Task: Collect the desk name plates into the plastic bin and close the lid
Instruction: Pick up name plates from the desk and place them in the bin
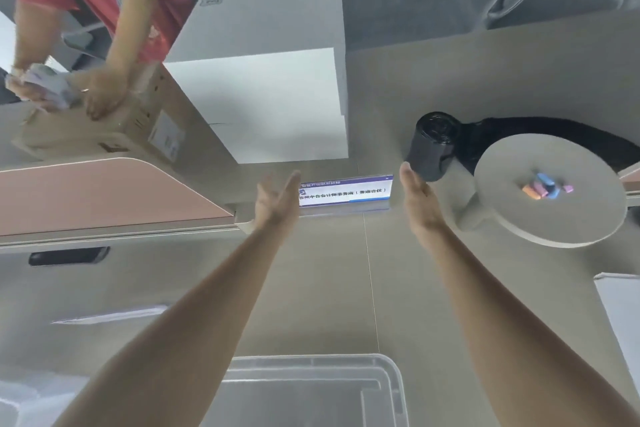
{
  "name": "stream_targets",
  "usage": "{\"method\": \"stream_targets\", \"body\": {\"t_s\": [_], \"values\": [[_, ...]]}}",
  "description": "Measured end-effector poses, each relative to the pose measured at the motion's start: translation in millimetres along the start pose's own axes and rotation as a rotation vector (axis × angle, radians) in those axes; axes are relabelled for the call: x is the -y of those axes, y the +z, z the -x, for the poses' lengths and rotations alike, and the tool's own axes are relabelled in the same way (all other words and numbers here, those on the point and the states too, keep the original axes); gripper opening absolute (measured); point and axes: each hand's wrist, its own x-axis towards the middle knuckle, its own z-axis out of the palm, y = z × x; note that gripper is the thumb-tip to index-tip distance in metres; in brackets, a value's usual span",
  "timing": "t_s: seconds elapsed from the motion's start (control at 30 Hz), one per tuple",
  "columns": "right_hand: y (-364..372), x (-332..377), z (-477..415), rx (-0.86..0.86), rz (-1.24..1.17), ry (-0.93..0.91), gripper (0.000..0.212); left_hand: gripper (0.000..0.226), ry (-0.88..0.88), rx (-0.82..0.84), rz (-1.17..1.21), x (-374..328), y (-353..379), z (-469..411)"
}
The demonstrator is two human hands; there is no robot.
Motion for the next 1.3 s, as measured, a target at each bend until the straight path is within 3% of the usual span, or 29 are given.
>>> {"method": "stream_targets", "body": {"t_s": [0.1,0.23,0.37,0.43,0.53,0.6,0.8,0.93,1.1,1.3], "values": [[9.6,-16.6,-14.8,0.036,-0.075,0.028,0.061,0.071,-0.072,-0.011,0.167,17.2,17.3,-12.8],[18.3,-38.2,-31.8,0.123,-0.164,0.072,0.062,0.051,-0.078,0.025,0.207,25.1,28.1,-28.5],[27.4,-52.0,-38.0,0.11,-0.243,0.078,0.093,0.048,-0.101,0.096,0.231,33.0,39.3,-35.2],[31.7,-47.8,-35.6,0.085,-0.202,0.065,0.088,0.061,-0.103,0.1,0.277,37.2,45.9,-32.7],[34.2,-43.2,-36.3,0.058,-0.12,0.029,0.058,0.068,-0.085,0.087,0.256,37.8,50.7,-28.0],[33.1,-42.6,-34.9,0.043,-0.103,0.024,0.05,0.07,-0.072,0.085,0.236,36.2,51.1,-21.2],[23.0,-27.4,-11.3,-0.04,-0.084,-0.023,0.062,0.042,-0.042,0.087,0.266,27.2,41.9,16.9],[19.1,-1.9,23.2,-0.038,-0.056,-0.018,0.096,0.043,-0.023,0.056,0.301,26.4,22.9,42.2],[22.5,22.9,80.4,-0.065,-0.071,-0.044,0.062,0.046,0.004,0.074,0.264,30.4,-17.1,77.8],[38.1,54.4,155.5,-0.062,-0.089,-0.093,0.069,0.052,0.103,0.076,0.283,35.1,-82.8,124.4]]}}
